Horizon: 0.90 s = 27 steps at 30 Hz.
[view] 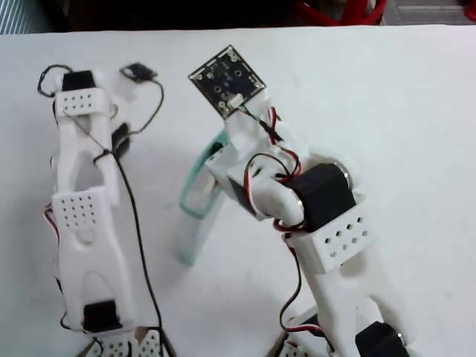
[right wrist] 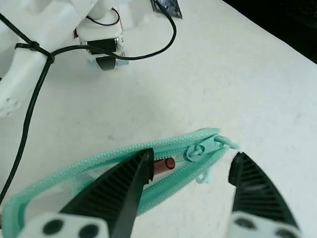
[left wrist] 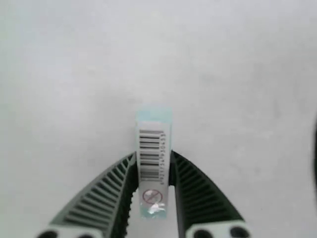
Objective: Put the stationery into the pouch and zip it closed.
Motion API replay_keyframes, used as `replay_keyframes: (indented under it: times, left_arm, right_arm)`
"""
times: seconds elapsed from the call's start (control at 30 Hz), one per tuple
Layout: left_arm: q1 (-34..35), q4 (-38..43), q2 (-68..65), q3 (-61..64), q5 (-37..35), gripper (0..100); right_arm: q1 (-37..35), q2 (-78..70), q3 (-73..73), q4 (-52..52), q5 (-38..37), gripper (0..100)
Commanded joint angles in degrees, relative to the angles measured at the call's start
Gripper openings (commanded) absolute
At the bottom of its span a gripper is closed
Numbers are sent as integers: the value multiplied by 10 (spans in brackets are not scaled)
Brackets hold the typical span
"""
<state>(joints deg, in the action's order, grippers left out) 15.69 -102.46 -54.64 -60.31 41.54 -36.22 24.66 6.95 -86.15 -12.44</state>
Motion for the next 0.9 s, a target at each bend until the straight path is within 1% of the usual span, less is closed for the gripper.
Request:
replay_keyframes:
  times: [0.0, 0.2, 0.3, 0.4, 0.53, 0.63, 0.77, 0.87]
  left_arm:
    - [-22, -3, 201, 45, -42, 24]
    - [-79, 4, 566, 285, -62, 24]
    - [-109, 40, 735, 396, -72, 24]
    - [-131, 92, 887, 494, -116, 24]
    - [-178, 160, 1054, 600, -220, 26]
    - [-214, 220, 1148, 655, -306, 27]
    - [-269, 303, 1227, 707, -415, 27]
    - [-336, 350, 1248, 756, -467, 27]
  right_arm:
    - [1, 15, 11, -2, -8, 248]
    - [1, 17, -3, 0, -9, 248]
    - [1, 16, -11, 1, -9, 248]
    - [1, 16, -11, 1, -9, 248]
    - [1, 17, -11, 1, -8, 248]
    - [1, 16, -11, 1, -6, 248]
    - [1, 15, -11, 1, -5, 248]
    - [1, 13, -11, 2, -5, 248]
